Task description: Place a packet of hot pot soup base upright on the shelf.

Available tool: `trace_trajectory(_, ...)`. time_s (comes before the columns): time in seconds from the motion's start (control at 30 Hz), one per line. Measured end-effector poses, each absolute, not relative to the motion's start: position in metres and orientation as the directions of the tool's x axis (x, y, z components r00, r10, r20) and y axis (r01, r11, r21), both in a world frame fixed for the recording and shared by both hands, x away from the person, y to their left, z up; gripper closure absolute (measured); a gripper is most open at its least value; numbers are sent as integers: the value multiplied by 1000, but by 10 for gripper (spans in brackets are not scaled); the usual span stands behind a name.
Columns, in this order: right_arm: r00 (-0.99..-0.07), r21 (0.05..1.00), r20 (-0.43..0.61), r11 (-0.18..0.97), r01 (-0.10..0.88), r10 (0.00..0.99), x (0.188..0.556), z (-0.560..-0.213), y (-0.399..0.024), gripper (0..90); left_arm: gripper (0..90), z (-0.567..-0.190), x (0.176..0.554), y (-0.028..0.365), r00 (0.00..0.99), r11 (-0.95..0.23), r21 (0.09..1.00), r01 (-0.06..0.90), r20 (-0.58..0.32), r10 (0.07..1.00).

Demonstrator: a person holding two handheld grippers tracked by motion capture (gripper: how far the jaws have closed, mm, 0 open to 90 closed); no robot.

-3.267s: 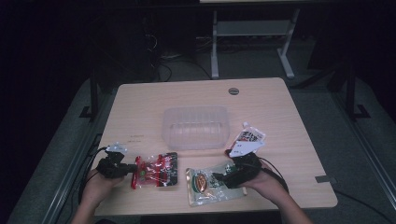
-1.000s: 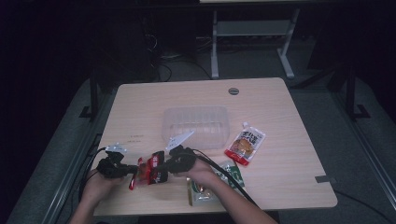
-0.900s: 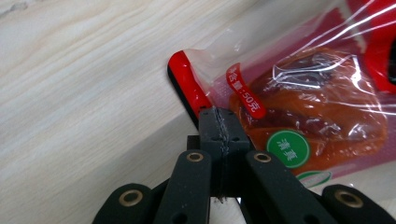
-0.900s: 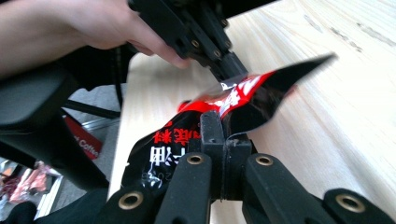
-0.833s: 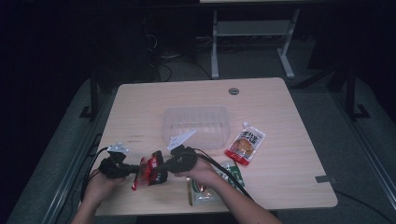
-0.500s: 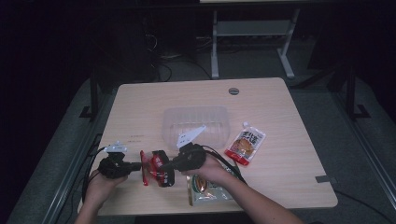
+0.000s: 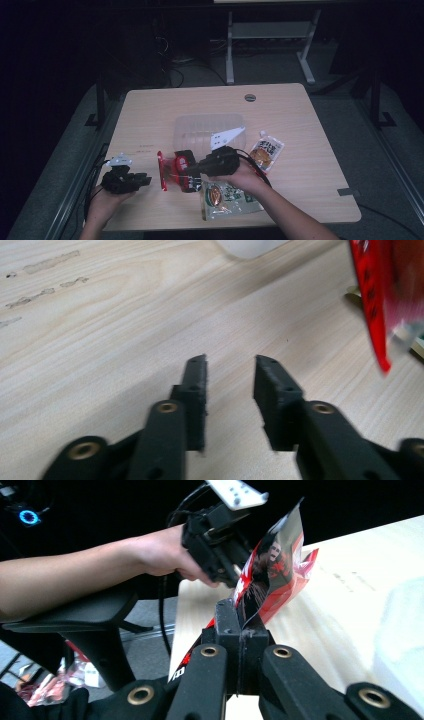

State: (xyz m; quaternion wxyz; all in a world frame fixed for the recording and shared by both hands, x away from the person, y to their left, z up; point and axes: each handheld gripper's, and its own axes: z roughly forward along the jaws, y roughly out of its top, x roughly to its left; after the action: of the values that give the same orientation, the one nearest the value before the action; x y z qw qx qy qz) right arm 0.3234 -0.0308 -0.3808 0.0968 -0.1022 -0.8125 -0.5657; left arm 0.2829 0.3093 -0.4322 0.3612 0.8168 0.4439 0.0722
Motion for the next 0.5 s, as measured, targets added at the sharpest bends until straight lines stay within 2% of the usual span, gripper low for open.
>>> trace_trajectory(0.2, -962, 906, 252, 325, 271, 100, 329, -371, -50, 900, 531, -434, 279, 311, 603, -356, 661, 661, -185, 776)
trace_trajectory(0.23, -961, 907, 250, 318, 276, 122, 330, -366, -59, 900, 487, -434, 280, 311, 609, -371, 660, 653, -168, 775)
trace_trajectory(0.5, -951, 916, 220, 289, 279, 219, 340, -350, -99, 900, 410, -434, 284, 307, 625, -395, 663, 636, -142, 768)
